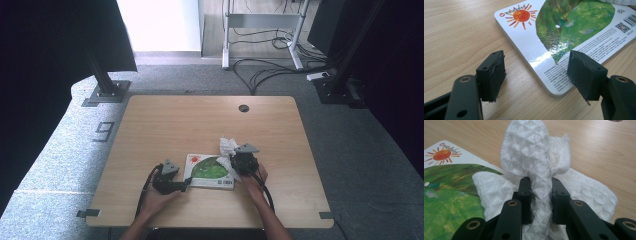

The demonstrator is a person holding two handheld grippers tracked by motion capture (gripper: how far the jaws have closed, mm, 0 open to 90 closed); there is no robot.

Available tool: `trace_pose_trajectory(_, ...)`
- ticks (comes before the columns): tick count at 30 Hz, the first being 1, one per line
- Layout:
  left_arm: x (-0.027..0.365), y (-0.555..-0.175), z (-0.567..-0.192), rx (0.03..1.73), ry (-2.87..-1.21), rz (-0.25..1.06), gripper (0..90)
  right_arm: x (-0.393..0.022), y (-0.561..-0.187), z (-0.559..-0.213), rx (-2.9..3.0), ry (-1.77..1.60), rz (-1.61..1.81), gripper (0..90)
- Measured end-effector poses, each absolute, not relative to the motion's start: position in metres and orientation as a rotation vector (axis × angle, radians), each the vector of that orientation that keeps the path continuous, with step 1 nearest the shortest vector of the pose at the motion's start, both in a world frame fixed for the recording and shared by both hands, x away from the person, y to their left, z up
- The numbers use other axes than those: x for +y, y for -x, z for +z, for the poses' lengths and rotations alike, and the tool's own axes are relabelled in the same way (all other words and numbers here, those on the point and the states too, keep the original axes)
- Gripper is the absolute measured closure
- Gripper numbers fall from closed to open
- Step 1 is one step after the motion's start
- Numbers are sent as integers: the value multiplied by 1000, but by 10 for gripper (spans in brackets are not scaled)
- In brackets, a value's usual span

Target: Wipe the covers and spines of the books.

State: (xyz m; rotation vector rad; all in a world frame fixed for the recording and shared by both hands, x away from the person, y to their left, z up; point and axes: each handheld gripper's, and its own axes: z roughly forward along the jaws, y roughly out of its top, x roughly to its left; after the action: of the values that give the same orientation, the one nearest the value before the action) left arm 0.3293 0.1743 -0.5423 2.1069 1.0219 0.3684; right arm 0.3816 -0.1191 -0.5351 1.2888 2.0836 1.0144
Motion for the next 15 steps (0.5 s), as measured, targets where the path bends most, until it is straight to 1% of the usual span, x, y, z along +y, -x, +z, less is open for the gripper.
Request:
trace_pose_trajectory(5,174,-330,-542,1020,-2110,367,305,-102,-376,-523,2094,-1212,1063,734)
trace_pose_trajectory(10,174,-329,-542,1018,-2112,380,306,-53,-375,-512,2192,-1082,1144,734)
trace_pose_trajectory(11,174,-329,-542,1018,-2112,380,306,-53,-375,-512,2192,-1082,1144,734)
trace_pose_trajectory(12,173,-328,-542,1017,-2111,386,308,-28,-376,-512,2256,-1023,1167,733)
trace_pose_trajectory(15,173,-328,-542,1019,-2111,384,308,-1,-379,-518,2312,-978,1154,730)
